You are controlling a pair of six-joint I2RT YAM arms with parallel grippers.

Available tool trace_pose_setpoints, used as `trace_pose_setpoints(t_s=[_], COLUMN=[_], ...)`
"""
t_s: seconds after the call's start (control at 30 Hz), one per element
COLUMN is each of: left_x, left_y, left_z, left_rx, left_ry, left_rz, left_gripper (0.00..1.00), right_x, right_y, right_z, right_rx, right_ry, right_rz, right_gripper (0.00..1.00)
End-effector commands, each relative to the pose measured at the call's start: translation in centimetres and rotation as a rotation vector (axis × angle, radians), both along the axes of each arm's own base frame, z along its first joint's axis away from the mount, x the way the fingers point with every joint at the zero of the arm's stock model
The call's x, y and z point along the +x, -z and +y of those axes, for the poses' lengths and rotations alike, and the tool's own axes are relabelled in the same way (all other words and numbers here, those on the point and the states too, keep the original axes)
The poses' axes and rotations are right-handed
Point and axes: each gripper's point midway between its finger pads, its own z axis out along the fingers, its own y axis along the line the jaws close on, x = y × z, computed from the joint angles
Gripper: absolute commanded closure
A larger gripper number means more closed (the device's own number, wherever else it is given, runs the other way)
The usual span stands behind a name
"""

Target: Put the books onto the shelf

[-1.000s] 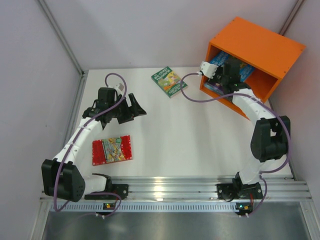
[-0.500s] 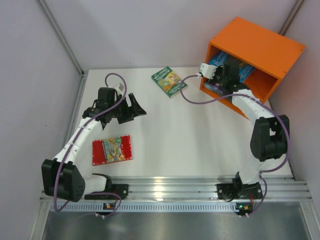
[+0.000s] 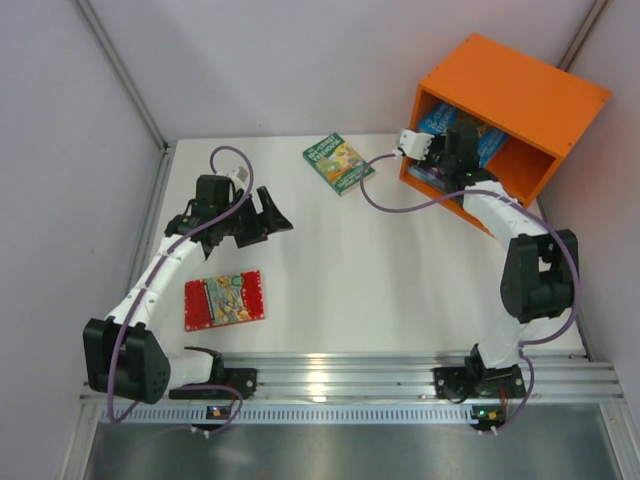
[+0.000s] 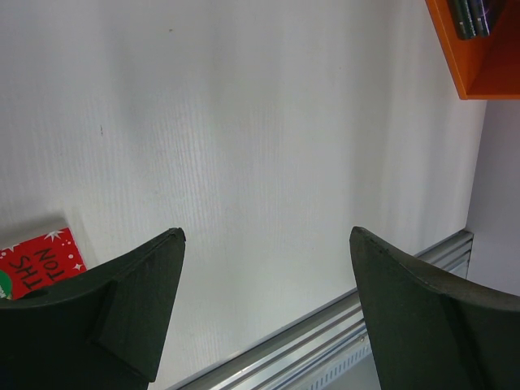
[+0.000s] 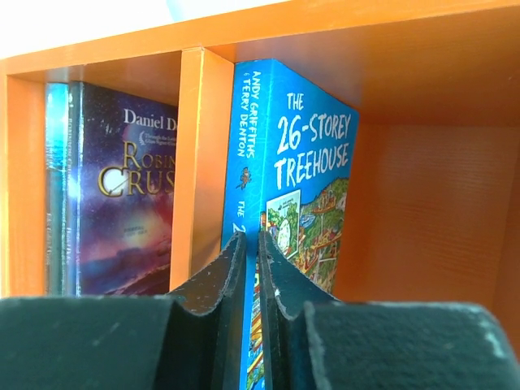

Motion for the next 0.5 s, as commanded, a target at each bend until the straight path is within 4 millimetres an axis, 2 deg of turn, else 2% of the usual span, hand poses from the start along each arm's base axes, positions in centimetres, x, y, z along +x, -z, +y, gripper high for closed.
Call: trace_pose_setpoints(t_s=[0.0,0.1,0.2,0.33,0.4,0.47], left_x=[1.1,1.3,1.4,1.4,1.4,1.4], left_y=[-1.3,-1.3,-1.2,-1.5,-1.7,-1.8], left_z=[-0.1,-0.2,-0.2,-0.1,-0.1,-0.1], left_rx=[-0.006,-0.008,-0.008,-0.005,-0.006,-0.007], left_ry=[-0.001,0.002,0.004,0.0,-0.004,-0.007], left_rz=[-0.064,-0.062,-0.061,-0.068,-0.073,-0.077], left_gripper=[0.12,0.12,0.13,0.13,0.12,0.12], right_x=[0.3,0.3,0.3,0.2,0.1,-0.1], right_y=[0.0,0.0,-0.2,-1.5,-2.8,-3.4], right_z=[-0.1,-0.1,-0.3,-0.5,-0.5,-0.4], right_rx=[-0.013,-0.02,-0.034,-0.045,-0.057,-0.07], right_ry=[-0.025,-0.025,-0.018,0.0,0.011,0.02], right_rz=[-0.029,-0.038,-0.05,-0.09,-0.136,-0.155], right_gripper=[0.91,0.91,0.86,0.73,0.68,0.59])
